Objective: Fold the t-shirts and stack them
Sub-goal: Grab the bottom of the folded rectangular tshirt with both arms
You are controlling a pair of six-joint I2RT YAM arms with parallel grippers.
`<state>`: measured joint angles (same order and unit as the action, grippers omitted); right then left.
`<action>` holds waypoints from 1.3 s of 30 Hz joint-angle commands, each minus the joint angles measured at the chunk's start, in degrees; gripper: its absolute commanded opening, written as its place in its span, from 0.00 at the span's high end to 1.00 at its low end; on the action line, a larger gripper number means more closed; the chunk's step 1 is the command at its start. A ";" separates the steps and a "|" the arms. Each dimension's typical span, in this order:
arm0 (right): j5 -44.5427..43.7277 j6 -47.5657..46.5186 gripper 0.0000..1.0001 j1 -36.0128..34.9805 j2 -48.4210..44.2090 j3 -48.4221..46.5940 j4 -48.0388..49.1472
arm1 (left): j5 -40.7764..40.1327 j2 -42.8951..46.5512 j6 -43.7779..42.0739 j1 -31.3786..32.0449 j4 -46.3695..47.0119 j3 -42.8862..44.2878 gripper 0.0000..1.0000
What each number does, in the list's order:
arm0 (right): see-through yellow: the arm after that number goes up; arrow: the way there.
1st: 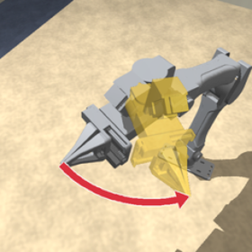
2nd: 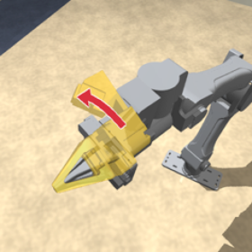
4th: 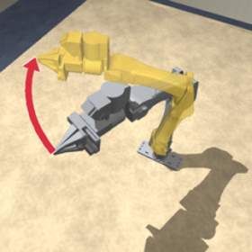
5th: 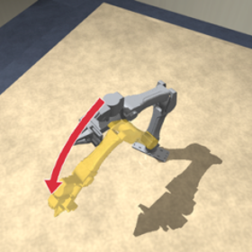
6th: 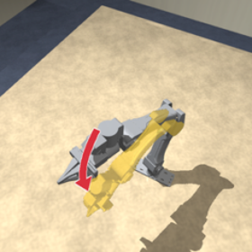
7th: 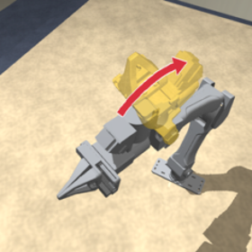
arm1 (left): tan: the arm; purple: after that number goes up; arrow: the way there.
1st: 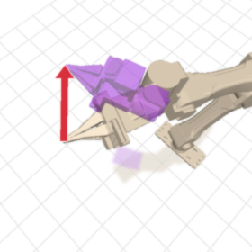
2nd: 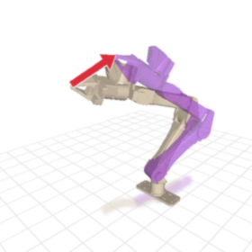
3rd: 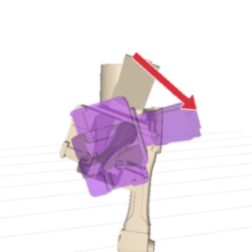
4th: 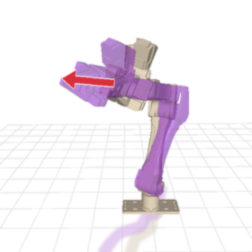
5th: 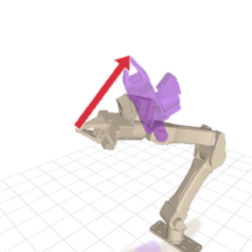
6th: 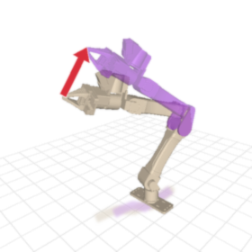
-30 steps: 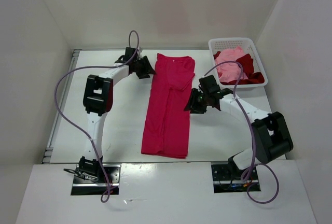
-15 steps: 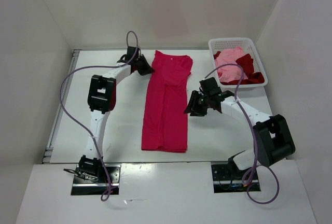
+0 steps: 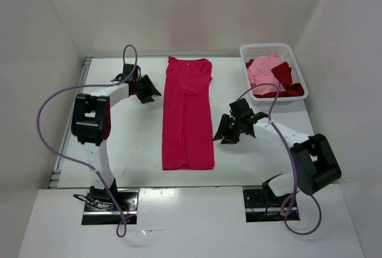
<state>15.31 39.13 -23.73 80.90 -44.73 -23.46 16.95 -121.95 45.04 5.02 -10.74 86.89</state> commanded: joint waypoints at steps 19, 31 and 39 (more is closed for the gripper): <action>-0.90 18.26 0.52 -13.01 -9.01 15.72 6.32 | 0.18 43.73 9.02 16.42 -16.15 -48.57 0.44; -0.28 18.26 0.65 -13.01 -6.72 15.73 7.99 | 6.95 38.98 4.62 17.48 -12.64 -53.76 0.44; 1.39 18.79 0.69 -14.16 -6.20 16.87 8.60 | 8.53 38.37 4.01 18.01 -12.11 -53.76 0.61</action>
<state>15.88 57.19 -36.91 74.48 -28.93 -17.12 25.82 -82.78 50.74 22.72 -22.90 34.26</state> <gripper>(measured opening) 0.322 0.400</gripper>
